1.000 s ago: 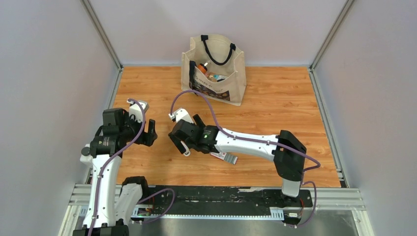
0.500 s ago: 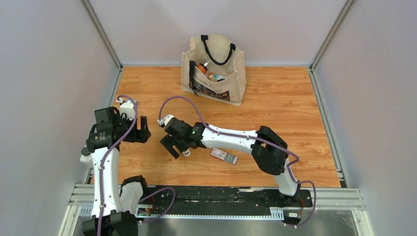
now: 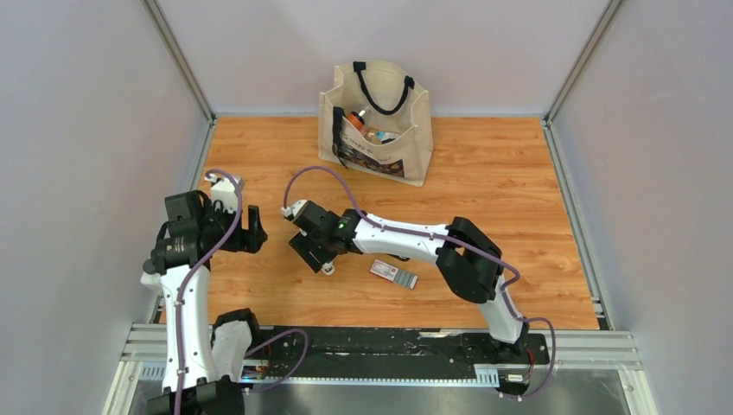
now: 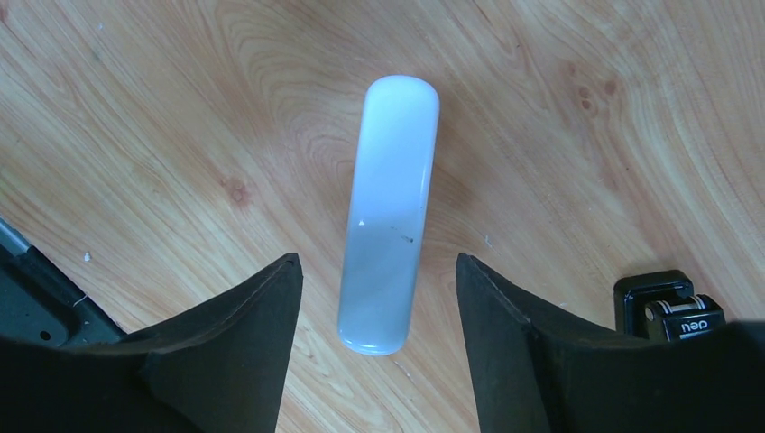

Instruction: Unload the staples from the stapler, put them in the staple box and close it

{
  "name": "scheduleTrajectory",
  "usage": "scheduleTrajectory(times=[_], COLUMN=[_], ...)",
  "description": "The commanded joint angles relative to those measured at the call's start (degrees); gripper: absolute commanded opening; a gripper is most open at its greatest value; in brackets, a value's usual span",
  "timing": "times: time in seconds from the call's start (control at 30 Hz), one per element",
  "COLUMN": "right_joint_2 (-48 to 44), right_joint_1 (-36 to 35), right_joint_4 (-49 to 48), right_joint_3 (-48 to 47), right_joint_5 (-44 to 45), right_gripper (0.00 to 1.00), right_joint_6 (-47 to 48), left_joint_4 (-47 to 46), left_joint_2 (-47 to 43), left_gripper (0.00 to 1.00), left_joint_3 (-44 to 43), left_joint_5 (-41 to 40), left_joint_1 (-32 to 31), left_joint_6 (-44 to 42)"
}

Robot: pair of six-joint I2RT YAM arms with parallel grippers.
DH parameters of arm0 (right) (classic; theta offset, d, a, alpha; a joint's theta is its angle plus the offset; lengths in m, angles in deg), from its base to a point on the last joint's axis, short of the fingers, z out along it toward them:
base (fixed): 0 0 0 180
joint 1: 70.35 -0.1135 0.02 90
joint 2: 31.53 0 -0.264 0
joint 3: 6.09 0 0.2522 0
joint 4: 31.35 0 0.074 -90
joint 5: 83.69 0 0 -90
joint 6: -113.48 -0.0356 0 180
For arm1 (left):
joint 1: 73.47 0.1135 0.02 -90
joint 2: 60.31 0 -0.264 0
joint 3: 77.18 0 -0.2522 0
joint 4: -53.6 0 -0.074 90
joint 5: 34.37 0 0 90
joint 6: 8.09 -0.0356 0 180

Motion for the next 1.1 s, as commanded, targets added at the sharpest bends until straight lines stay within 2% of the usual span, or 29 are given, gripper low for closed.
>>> scheduleTrajectory(times=[0.0, 0.3, 0.33, 0.47, 0.67, 0.77, 0.9, 1.07], right_joint_2=[1.39, 5.43, 5.87, 5.87, 0.61, -2.03, -5.72, -9.77], right_joint_1=[0.41, 0.42, 0.42, 0.50, 0.41, 0.42, 0.59, 0.59], right_joint_4=[-0.18, 6.48, 7.45, 8.52, 2.20, -1.84, -10.61, -19.60], right_joint_3=[-1.94, -7.21, -7.82, -8.27, -6.34, -6.42, -3.80, 2.70], right_joint_5=[-0.96, 0.09, 0.88, 1.94, 2.56, 2.91, 1.94, 1.85], right_gripper=[0.65, 0.60, 0.58, 0.36, 0.15, 0.08, 0.02, 0.00], right_joint_6=[0.50, 0.59, 0.32, -0.64, -3.28, -6.44, -12.41, -19.97], left_joint_4=[-0.10, -0.01, -0.18, -0.54, -0.37, 1.56, 4.55, 4.74], left_joint_2=[-1.26, -1.96, -2.05, -2.40, -1.79, -0.56, 1.63, 1.73], left_gripper=[0.87, 0.87, 0.87, 0.87, 0.87, 0.87, 0.87, 0.87], left_joint_3=[-0.55, -1.07, -0.99, -0.90, -0.99, -0.64, -1.07, -1.34], left_joint_5=[1.03, 1.65, 1.47, 2.00, 4.63, 9.10, 13.68, 18.61], left_joint_1=[0.40, 0.49, 0.49, 0.49, 0.40, 0.40, 0.40, 0.40], left_joint_6=[-1.59, -1.59, -1.59, -1.33, -1.24, -4.57, -8.61, -12.31])
